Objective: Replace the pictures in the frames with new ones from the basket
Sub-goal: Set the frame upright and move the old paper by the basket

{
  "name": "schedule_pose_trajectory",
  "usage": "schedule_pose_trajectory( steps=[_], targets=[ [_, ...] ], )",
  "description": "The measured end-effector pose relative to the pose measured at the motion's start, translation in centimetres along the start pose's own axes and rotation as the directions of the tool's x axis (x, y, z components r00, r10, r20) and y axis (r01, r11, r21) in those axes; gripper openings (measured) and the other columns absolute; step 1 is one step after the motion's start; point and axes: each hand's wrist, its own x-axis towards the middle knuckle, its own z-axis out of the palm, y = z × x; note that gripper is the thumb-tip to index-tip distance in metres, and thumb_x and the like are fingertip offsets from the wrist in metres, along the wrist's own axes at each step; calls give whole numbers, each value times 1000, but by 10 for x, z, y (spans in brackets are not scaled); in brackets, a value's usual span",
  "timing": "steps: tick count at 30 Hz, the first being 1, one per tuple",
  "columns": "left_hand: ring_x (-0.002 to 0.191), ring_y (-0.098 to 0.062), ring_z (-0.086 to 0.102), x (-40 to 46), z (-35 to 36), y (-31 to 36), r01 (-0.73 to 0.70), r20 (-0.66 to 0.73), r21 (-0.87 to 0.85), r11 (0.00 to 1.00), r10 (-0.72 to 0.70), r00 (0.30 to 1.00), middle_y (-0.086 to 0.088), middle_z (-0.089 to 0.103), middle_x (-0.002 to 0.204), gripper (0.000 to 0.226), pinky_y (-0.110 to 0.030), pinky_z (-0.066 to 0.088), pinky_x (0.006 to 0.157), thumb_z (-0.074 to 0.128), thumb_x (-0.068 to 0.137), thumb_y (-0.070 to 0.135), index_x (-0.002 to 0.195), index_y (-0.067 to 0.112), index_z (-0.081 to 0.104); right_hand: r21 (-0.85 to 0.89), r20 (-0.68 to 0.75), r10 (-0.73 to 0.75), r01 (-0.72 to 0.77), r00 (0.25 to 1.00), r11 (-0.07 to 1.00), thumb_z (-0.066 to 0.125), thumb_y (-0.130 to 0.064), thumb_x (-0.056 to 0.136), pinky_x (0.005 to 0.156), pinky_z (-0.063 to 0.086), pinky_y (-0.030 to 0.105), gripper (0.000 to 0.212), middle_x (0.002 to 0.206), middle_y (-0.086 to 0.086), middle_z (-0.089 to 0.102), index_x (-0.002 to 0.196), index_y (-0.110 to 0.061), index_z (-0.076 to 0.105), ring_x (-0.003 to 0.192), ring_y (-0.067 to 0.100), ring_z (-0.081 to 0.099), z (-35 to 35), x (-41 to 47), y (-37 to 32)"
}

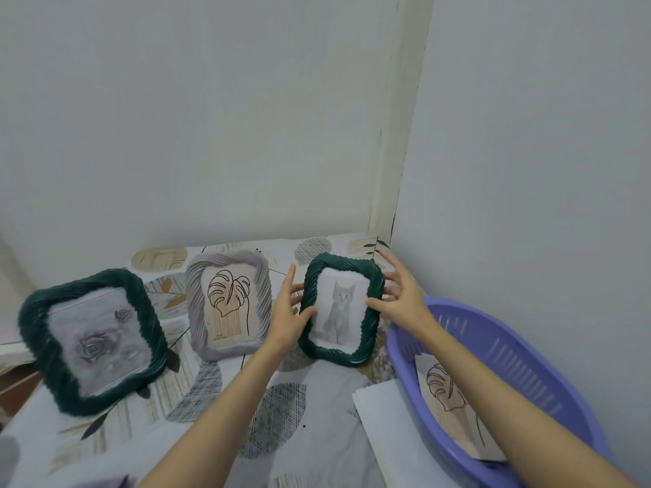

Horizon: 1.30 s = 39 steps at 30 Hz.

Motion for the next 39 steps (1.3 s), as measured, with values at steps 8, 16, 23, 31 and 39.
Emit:
schedule_pose_trajectory(
  steps=[8, 16, 23, 31, 39],
  targets=[
    [91, -12, 57, -85, 28, 3, -190, -27, 337, 922, 211, 977, -1, 61, 101, 25, -26, 50, 86, 55, 87, 5, 110, 12, 59, -463, -187, 8, -95, 982, 881, 64, 6, 76, 81, 44, 28, 69, 116, 8, 52, 136, -17, 39, 99, 24, 55, -87, -75, -4],
    [122, -28, 37, -118, 85, -6, -17, 226, 765, 644, -243, 943, -8, 42, 130, 62, -39, 37, 102, 65, 76, 47, 126, 16, 44, -670, -284, 133, -296, 949, 681, 63, -5, 79, 101, 34, 36, 37, 130, 18, 45, 116, -12, 61, 122, 33, 44, -132, -146, 9],
    [119, -30, 45, -116, 97, 11, 171, 161, 721, 672, -401, 902, -11, 47, 129, 65, -38, 42, 99, 78, 65, 35, 119, 13, 51, -556, -324, 317, -451, 891, 699, 59, -3, 77, 89, 44, 33, 44, 120, 17, 60, 120, -14, 58, 108, 32, 57, -154, -159, 8],
    [113, -35, 52, -124, 103, 25, 424, 91, 274, 863, -462, 882, -18, 53, 123, 53, -38, 46, 92, 69, 74, 4, 121, 6, 44, -337, -354, 410, -523, 841, 783, 48, 7, 77, 75, 45, 30, 51, 115, 21, 63, 125, -9, 56, 89, 22, 57, -163, -162, 7],
    [113, -35, 49, -134, 79, 32, 467, -23, 209, 859, -474, 880, -20, 50, 125, 49, -42, 45, 92, 59, 80, -1, 124, 7, 39, -302, -360, 413, -523, 837, 797, 48, 5, 80, 69, 44, 31, 50, 117, 19, 62, 126, -11, 55, 88, 25, 56, -165, -160, 4]
  ],
)
